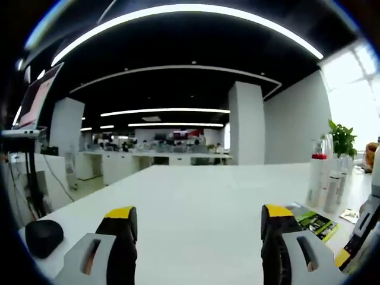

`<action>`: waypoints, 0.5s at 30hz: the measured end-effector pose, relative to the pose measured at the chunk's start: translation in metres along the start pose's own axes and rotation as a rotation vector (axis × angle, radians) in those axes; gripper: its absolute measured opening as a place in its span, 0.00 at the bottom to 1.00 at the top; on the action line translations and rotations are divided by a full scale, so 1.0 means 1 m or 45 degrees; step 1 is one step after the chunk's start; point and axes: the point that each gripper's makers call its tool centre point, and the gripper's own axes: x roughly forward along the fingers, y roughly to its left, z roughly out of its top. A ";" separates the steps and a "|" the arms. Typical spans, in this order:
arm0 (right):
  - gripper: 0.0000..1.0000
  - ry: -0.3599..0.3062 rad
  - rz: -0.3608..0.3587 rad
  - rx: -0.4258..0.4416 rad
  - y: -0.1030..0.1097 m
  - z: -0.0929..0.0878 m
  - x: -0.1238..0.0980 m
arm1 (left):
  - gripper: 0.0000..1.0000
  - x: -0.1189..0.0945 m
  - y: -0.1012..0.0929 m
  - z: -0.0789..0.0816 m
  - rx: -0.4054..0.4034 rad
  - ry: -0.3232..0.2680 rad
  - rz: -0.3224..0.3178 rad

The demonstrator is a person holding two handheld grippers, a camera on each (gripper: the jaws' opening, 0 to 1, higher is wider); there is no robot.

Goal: Arrange the skincare products in the storage area until every visible bottle or jar stands upright without overlapping.

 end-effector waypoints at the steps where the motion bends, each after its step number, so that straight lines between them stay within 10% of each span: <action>1: 0.00 -0.008 0.001 0.002 -0.001 0.000 0.001 | 0.88 0.000 0.000 0.000 0.003 0.002 -0.003; 15: 0.00 -0.017 -0.025 0.121 -0.009 0.000 -0.003 | 0.85 0.001 -0.007 0.001 0.030 -0.001 -0.041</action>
